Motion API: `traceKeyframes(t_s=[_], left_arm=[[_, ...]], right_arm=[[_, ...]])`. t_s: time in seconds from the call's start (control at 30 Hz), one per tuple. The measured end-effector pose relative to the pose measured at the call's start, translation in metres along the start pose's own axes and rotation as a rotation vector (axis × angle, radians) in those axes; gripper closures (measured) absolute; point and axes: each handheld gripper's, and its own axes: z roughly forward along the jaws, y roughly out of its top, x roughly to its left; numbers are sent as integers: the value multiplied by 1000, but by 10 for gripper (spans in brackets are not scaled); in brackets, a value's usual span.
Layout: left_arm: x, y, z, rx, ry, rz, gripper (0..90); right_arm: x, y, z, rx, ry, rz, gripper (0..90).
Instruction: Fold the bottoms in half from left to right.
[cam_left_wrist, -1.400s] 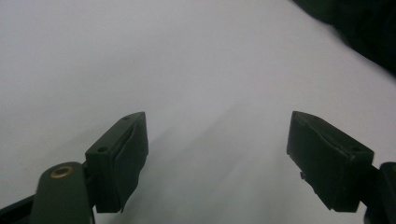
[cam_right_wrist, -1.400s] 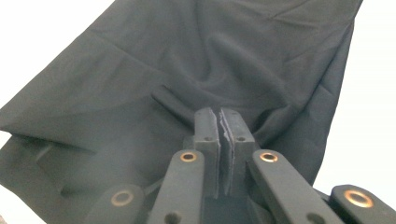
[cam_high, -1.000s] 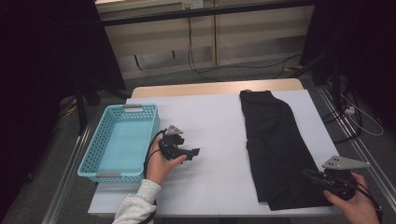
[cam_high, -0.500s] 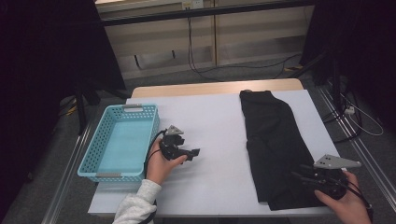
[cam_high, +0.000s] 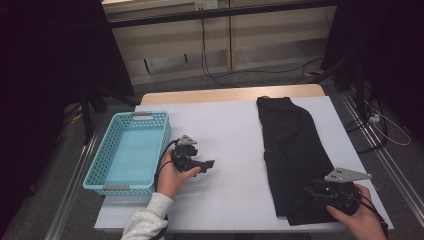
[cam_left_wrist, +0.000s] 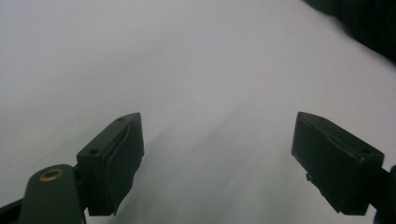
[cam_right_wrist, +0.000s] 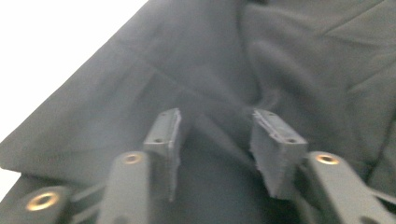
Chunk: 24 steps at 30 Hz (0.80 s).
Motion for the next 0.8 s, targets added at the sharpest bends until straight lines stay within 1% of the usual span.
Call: traceKeyframes(t_s=[0.03, 0.07, 0.1, 0.13, 0.17, 0.23, 0.3, 0.37, 0.5, 0.57, 0.63, 0.7, 0.8], left_arm=[[-1, 0, 0, -1, -2, -5, 168], [-1, 0, 0, 3, -2, 0, 168], [-1, 0, 0, 3, -1, 0, 168], [-1, 0, 0, 1, -2, -3, 168], [-1, 0, 0, 0, -2, -4, 169], [0, 0, 0, 3, -1, 2, 168], [0, 0, -1, -3, 0, 0, 168], [0, 0, -1, -2, 0, 0, 168], [0, 0, -1, -2, -2, -1, 168], [0, 0, -1, -5, -4, -9, 167], [1, 1, -2, -10, -3, -11, 165], [1, 1, -3, -13, -6, -13, 165], [2, 1, -3, -11, -3, -12, 165]], right_arm=[[0, -1, 2, 28, 4, -12, 647], [1, -2, 3, 12, 3, -15, 669], [1, -2, 3, 19, 8, -14, 714], [1, -1, 1, 26, 7, -18, 786], [1, -1, 1, 29, 7, -22, 825], [0, -2, -1, 27, 19, -20, 865], [-2, -3, -3, 29, 22, -12, 872], [-4, -3, -6, 19, 25, -5, 888], [-6, -4, -14, -1, 16, 8, 896], [-9, -5, -17, -6, 17, 5, 896], [-12, -7, -22, -11, 7, 10, 898], [-14, -11, -27, -26, 14, 29, 898], [-14, -16, -33, -20, 6, 32, 900]])
